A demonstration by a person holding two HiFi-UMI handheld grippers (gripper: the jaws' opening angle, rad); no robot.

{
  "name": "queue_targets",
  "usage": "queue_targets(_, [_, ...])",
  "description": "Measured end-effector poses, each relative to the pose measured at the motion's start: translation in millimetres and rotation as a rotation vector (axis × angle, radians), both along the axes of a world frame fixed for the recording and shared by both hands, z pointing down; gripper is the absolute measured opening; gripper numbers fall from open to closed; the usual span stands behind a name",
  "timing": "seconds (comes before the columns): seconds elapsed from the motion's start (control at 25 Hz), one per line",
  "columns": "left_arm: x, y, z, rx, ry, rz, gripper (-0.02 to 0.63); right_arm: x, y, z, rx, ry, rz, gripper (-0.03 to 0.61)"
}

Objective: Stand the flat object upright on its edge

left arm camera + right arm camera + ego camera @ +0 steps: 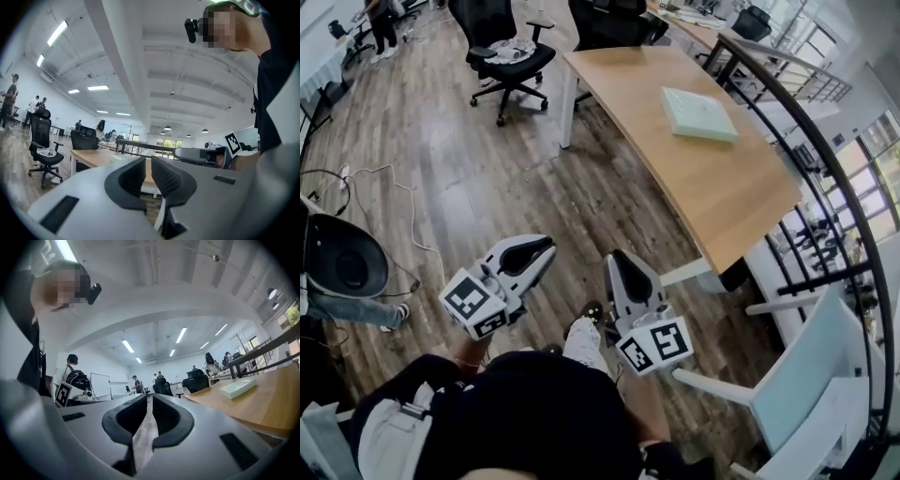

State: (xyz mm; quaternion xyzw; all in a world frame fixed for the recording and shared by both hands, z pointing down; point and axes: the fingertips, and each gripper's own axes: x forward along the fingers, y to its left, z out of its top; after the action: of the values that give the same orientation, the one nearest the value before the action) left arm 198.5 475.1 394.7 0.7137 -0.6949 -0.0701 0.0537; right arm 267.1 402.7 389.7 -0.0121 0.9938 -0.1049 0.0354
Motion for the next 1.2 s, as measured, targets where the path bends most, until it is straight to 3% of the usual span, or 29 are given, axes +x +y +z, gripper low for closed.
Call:
queue_targets(0.32, [-34.9,-58.7,-13.5,-0.012,-0.031,-0.049,0.032,-36.7,-66.6,-13.1,-0.014,-0.046,-0.044,0.026])
queue_targets(0.56, [-54.3,-106.1,-27.8,-0.010,-0.003,-0.062,0.032,-57.8,-114.1,-25.6,-0.026,-0.058,-0.072,0.026])
queue_targets(0.76, [-58.3,-139.1,-28.7,-0.025,-0.043,-0.055,0.032,-66.2,-140.9,-23.5,-0.017,-0.065,-0.082,0.026])
queue_targets(1.2, [-58.8,-235.6,-20.9,-0.061,-0.030,-0.001,0.032,-65.1,-230.5,-13.6,-0.019,-0.044,-0.042,0.026])
